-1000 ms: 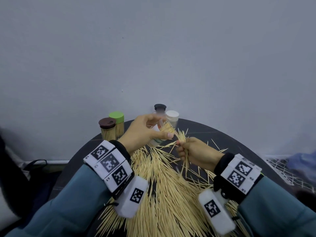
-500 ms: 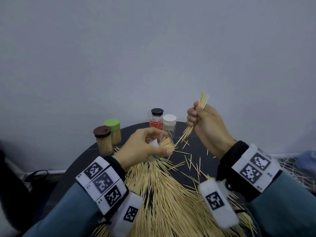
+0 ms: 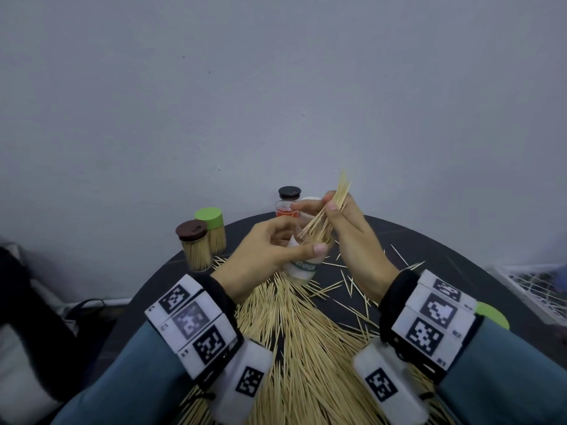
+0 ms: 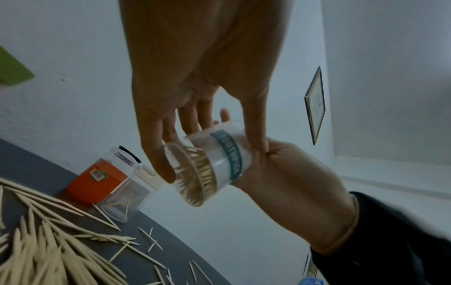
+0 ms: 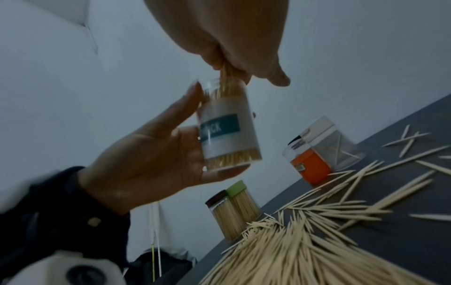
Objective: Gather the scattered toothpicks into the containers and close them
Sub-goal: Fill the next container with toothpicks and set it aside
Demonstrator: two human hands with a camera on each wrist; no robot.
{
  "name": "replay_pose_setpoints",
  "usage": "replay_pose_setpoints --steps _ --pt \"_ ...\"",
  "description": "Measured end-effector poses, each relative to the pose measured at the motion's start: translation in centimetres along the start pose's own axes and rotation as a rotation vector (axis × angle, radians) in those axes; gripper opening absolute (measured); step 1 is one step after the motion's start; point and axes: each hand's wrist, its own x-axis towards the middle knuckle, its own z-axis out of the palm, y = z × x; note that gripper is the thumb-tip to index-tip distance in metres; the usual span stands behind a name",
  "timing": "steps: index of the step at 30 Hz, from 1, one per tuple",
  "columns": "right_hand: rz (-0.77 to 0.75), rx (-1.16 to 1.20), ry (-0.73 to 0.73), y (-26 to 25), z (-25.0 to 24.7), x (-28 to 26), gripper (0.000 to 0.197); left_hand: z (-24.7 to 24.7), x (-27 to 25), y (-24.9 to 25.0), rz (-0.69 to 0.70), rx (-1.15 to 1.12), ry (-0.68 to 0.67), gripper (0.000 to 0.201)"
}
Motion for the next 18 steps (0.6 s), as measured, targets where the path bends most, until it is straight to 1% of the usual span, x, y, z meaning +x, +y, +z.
replay_pose_setpoints --steps 2,5,9,11,13,14,18 --pt "0.012 -0.028 -0.038 0.5 0.0 -0.3 0.02 0.0 0.0 0.0 0.001 -0.007 0.007 0.052" --pt "0.062 -0.136 -0.063 1.0 -0.1 -0.3 0.031 -0.1 0.0 -0.1 0.0 -0.015 0.01 0.058" --pt "0.091 -0.086 -0.021 0.4 -0.3 0.0 0.035 -0.2 0.0 0.0 -0.011 -0.021 0.01 0.057" --pt "0.077 -0.115 0.007 0.3 -0.4 0.1 0.04 -0.1 0.0 -0.1 -0.023 -0.024 0.0 0.052" --pt "0.054 -0.113 0.031 0.3 -0.4 0.0 0.039 0.0 -0.1 0.0 -0.036 -0.028 -0.008 0.047" --pt "0.057 -0.1 0.034 0.4 -0.3 -0.1 0.038 0.0 0.0 -0.1 -0.04 -0.033 -0.008 0.048" --pt "0.117 -0.18 0.027 1.6 -0.4 -0.4 0.037 -0.3 0.2 -0.3 -0.052 -0.059 0.021 0.059"
